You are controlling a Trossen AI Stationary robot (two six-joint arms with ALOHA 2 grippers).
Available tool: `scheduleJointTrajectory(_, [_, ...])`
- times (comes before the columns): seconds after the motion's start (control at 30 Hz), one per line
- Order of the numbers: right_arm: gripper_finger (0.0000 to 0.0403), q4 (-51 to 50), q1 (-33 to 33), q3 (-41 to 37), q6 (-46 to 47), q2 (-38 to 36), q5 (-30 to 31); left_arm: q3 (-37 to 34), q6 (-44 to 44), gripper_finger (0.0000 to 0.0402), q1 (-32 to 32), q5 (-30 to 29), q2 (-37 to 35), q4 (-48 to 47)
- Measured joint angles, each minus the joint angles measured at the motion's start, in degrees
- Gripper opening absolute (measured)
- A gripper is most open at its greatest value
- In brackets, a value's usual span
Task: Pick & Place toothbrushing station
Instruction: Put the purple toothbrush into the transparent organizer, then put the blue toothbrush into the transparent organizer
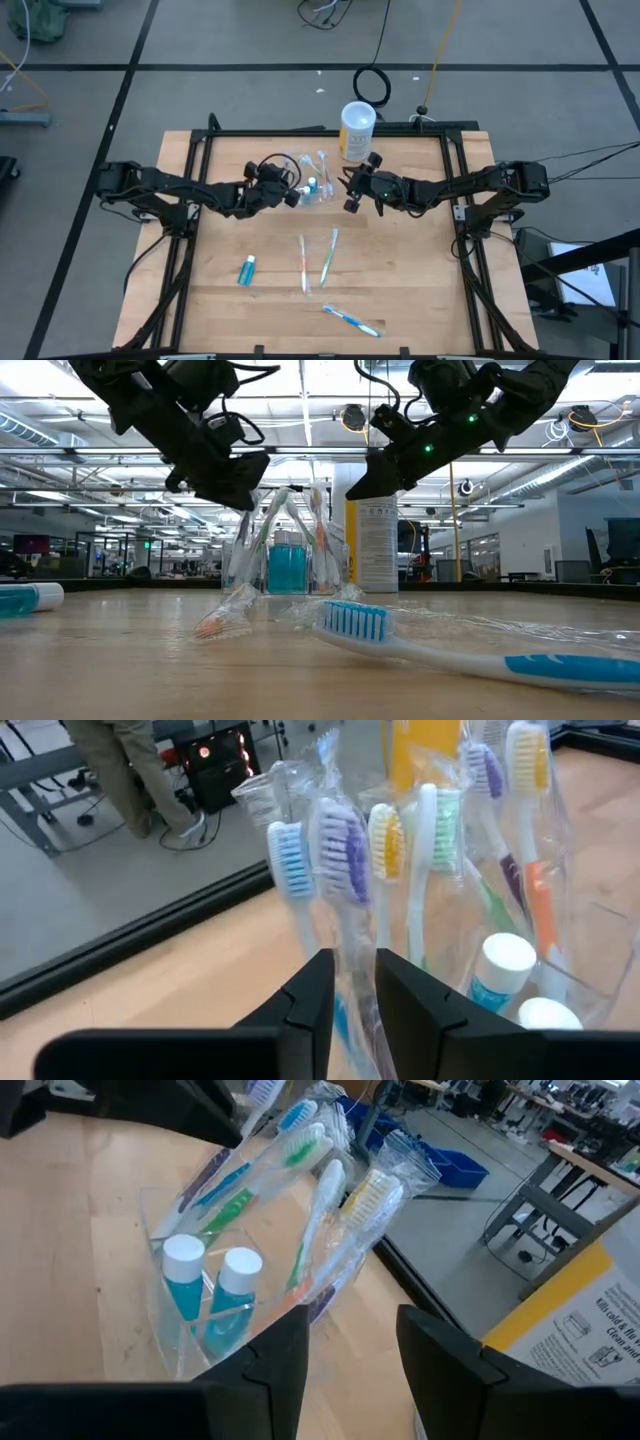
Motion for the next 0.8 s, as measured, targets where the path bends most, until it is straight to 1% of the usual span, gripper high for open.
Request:
scheduleJointTrajectory(0.07, [0.0146, -0.4, 0.0, 0.0, 1.3, 0.0, -1.6, 0.0, 1.0, 0.0077, -0.1, 0.1, -0.2, 0.6])
scheduleJointTrajectory(0.23, [0.0146, 0.1, 0.0, 0.0, 8.7, 0.0, -16.5, 0.0, 4.7, 0.0078, -0.6, 0.2, -3.1, 0.3])
scheduleJointTrajectory(0.3, [0.0146, 0.6, 0.1, 0.0, 9.4, 0.0, -21.5, 0.0, 5.8, 0.0084, -0.6, 1.3, -4.5, 0.1])
scheduleJointTrajectory(0.33, [0.0146, 0.5, 0.4, 0.0, 9.5, 0.0, -22.9, 0.0, 6.3, 0.0089, -0.6, 2.5, -5.1, 0.1])
scheduleJointTrajectory(0.47, [0.0146, 0.6, 2.4, 0.0, 12.7, 0.0, -23.9, 0.0, 8.6, 0.0120, -0.4, 7.2, -6.3, -0.3])
scheduleJointTrajectory(0.57, [0.0146, -0.2, 5.5, 0.0, 15.3, 0.0, -24.0, 0.0, 9.1, 0.0152, -0.4, 7.9, -6.3, -1.5])
scheduleJointTrajectory(0.67, [0.0146, -0.5, 10.3, 0.0, 19.3, 0.0, -24.0, 0.0, 9.6, 0.0182, -0.4, 7.9, -6.3, -1.8])
scheduleJointTrajectory(0.8, [0.0146, 1.9, 18.3, 0.0, 29.3, 0.0, -23.9, 0.0, 12.8, 0.0208, -0.9, 7.7, -8.0, -1.4])
